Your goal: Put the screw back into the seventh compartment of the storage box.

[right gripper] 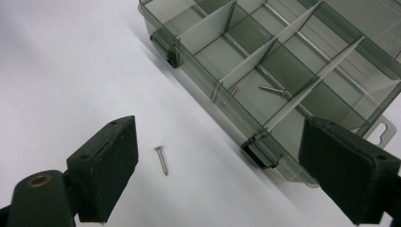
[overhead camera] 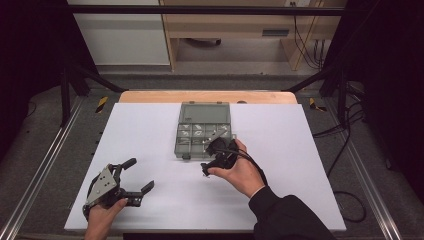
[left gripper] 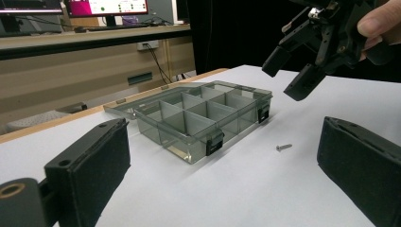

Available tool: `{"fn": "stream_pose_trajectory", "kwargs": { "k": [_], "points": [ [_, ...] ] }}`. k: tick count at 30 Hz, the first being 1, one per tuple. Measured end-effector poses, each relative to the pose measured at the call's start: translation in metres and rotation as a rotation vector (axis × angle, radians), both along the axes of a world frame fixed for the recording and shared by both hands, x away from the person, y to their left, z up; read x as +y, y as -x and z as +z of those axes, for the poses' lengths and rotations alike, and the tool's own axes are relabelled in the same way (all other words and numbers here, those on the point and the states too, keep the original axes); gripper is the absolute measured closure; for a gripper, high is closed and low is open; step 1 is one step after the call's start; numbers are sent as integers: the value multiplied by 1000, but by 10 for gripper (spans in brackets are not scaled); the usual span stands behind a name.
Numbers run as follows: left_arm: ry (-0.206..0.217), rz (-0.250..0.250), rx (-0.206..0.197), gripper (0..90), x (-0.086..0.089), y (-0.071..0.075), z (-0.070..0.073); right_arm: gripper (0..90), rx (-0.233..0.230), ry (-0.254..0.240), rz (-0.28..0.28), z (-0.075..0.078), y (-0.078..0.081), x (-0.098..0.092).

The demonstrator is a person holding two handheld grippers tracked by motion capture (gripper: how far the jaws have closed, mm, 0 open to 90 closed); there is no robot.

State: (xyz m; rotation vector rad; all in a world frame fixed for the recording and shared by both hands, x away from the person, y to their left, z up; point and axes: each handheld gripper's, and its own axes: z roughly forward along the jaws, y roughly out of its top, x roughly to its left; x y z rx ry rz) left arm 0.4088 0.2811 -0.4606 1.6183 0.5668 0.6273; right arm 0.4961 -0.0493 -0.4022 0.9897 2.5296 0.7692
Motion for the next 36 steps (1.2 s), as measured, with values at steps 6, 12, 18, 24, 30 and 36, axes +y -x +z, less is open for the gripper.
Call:
{"fn": "stream_pose_trajectory", "kwargs": {
  "k": [6, 12, 18, 24, 30, 36],
  "points": [
    [-1, 0, -1, 31, 0, 0, 0, 111, 9, 8, 31, -5, 6, -1],
    [-2, 0, -1, 31, 0, 0, 0, 103, 24, 10, 36, -11, 11, -1],
    [0, -1, -3, 31, 0, 0, 0, 95, 38, 24, 66, -18, 16, 1],
    [-2, -2, -2, 31, 0, 0, 0, 95, 54, 36, 87, -25, 19, 3],
    [-4, -1, -2, 31, -1, 0, 0, 104, 89, 37, 96, -31, 20, 6],
    [-3, -1, -2, 31, 0, 0, 0, 113, 111, 37, 91, -34, 17, 7]
  ]
}}
